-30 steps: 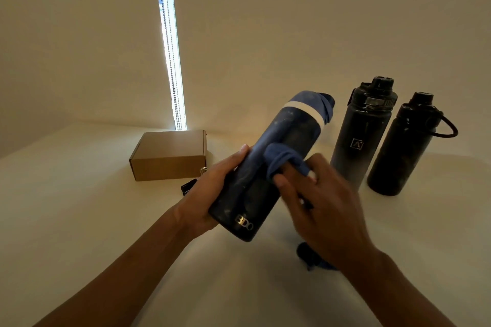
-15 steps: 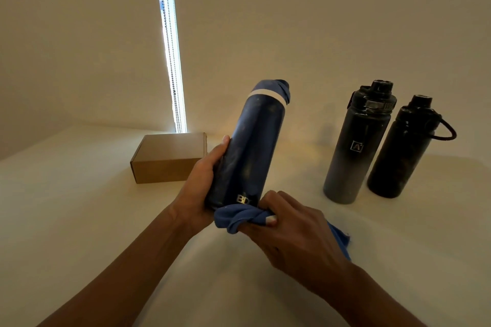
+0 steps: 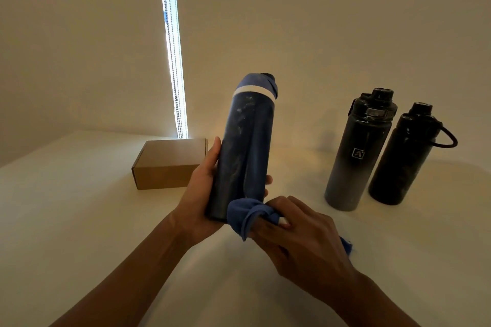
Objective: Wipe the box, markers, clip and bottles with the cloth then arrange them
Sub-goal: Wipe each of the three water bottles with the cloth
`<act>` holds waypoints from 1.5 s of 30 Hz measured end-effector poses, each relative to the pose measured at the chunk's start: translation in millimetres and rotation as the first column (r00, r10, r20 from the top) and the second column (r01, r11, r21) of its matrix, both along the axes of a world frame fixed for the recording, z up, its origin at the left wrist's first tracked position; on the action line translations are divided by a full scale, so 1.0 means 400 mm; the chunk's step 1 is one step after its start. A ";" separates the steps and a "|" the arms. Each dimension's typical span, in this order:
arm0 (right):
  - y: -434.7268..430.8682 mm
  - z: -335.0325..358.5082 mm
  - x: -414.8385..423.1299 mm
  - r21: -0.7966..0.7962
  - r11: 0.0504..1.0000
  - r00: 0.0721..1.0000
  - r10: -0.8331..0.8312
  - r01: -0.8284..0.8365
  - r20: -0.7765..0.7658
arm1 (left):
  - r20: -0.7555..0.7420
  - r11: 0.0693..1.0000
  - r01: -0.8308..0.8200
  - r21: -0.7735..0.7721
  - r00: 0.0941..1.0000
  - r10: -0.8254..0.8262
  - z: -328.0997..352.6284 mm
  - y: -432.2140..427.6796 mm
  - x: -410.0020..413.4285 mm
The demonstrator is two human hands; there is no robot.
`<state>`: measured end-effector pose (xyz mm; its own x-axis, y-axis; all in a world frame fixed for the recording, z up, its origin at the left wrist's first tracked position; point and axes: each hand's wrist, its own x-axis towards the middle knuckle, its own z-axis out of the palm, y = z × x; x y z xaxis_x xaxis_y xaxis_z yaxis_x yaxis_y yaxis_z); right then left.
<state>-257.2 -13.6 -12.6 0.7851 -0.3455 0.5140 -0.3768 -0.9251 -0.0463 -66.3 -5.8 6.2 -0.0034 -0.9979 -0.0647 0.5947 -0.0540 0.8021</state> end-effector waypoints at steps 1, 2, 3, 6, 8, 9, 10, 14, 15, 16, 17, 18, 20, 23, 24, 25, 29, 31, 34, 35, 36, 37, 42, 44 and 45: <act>0.002 0.016 0.005 0.006 0.999 0.995 -0.049 0.049 0.084 | 0.014 1.000 0.024 0.006 1.000 -0.024 0.000 0.000 0.002; 0.003 0.019 -0.001 -0.046 0.995 0.987 -0.076 0.083 0.141 | 0.050 0.999 0.032 0.016 0.998 -0.033 -0.001 -0.001 0.001; -0.007 0.007 -0.015 -0.064 0.992 0.981 -0.098 0.110 0.165 | 0.100 0.999 0.028 0.024 0.995 -0.030 0.000 -0.001 -0.001; -0.014 0.023 -0.050 -0.065 0.974 0.958 -0.202 0.219 0.205 | 0.252 0.999 0.036 0.036 0.967 -0.044 -0.008 0.005 -0.015; -0.034 0.031 -0.067 -0.057 0.955 0.925 -0.265 0.290 0.271 | 0.263 0.990 0.127 0.059 0.955 -0.138 -0.005 0.016 -0.030; -0.046 0.040 -0.075 -0.052 0.946 0.907 -0.290 0.320 0.306 | 0.258 0.980 0.186 0.065 0.946 -0.197 -0.002 0.023 -0.033; -0.055 0.045 -0.084 -0.039 0.936 0.887 -0.318 0.350 0.335 | 0.260 0.967 0.243 0.075 0.932 -0.254 -0.005 0.024 -0.032; -0.088 0.064 -0.127 0.038 0.887 0.785 -0.426 0.460 0.451 | 0.266 0.908 0.411 0.087 0.869 -0.418 -0.014 0.021 -0.016; -0.093 0.068 -0.133 0.063 0.879 0.764 -0.445 0.473 0.468 | 0.287 0.910 0.404 0.089 0.865 -0.412 -0.013 0.019 -0.013; -0.098 0.068 -0.137 0.071 0.875 0.754 -0.451 0.478 0.477 | 0.313 0.920 0.383 0.086 0.866 -0.390 -0.012 0.018 -0.012; -0.100 0.067 -0.137 0.059 0.876 0.757 -0.445 0.478 0.478 | 0.337 0.929 0.362 0.077 0.867 -0.366 -0.009 0.019 -0.013; -0.099 0.062 -0.135 0.044 0.882 0.771 -0.433 0.469 0.467 | 0.355 0.938 0.340 0.069 0.870 -0.342 -0.005 0.020 -0.016; -0.087 0.051 -0.119 0.016 0.910 0.830 -0.386 0.415 0.402 | 0.398 0.955 0.295 0.046 0.871 -0.288 0.002 0.024 -0.019; -0.071 0.027 -0.096 -0.092 0.937 0.913 -0.300 0.336 0.278 | 0.400 0.965 0.256 0.051 0.880 -0.255 0.007 0.026 -0.011; -0.073 0.024 -0.097 -0.116 0.937 0.917 -0.288 0.329 0.275 | 0.415 0.967 0.251 0.043 0.876 -0.246 0.009 0.026 -0.009; -0.077 0.027 -0.101 -0.114 0.935 0.908 -0.289 0.336 0.304 | 0.436 0.968 0.248 0.033 0.868 -0.237 0.011 0.027 -0.007; -0.101 0.056 -0.138 -0.022 0.892 0.796 -0.391 0.452 0.462 | 0.528 0.958 0.287 0.007 0.813 -0.247 0.019 0.029 -0.010; -0.103 0.065 -0.141 0.009 0.881 0.763 -0.415 0.474 0.495 | 0.550 0.954 0.300 0.003 0.796 -0.252 0.018 0.031 -0.012; -0.090 0.050 -0.119 -0.029 0.901 0.818 -0.378 0.432 0.434 | 0.558 0.959 0.284 0.001 0.795 -0.236 0.013 0.028 -0.009; -0.083 0.040 -0.108 -0.048 0.916 0.853 -0.351 0.398 0.386 | 0.567 0.963 0.271 -0.004 0.793 -0.221 0.013 0.027 -0.008; -0.074 0.032 -0.099 -0.079 0.927 0.886 -0.322 0.367 0.333 | 0.575 0.967 0.253 -0.007 0.792 -0.203 0.011 0.025 -0.006; -0.069 0.021 -0.094 -0.114 0.935 0.913 -0.294 0.337 0.283 | 0.586 0.972 0.235 -0.006 0.789 -0.187 0.009 0.024 -0.006; -0.096 0.023 -0.122 -0.113 0.924 0.884 -0.306 0.365 0.355 | 0.629 0.978 0.209 -0.005 0.761 -0.159 0.001 0.015 0.004; -0.108 0.050 -0.144 -0.069 0.892 0.818 -0.375 0.446 0.437 | 0.653 0.976 0.216 -0.017 0.742 -0.153 -0.002 0.015 0.006; -0.110 0.060 -0.149 -0.054 0.882 0.794 -0.394 0.469 0.463 | 0.668 0.976 0.218 -0.026 0.730 -0.145 -0.003 0.015 0.005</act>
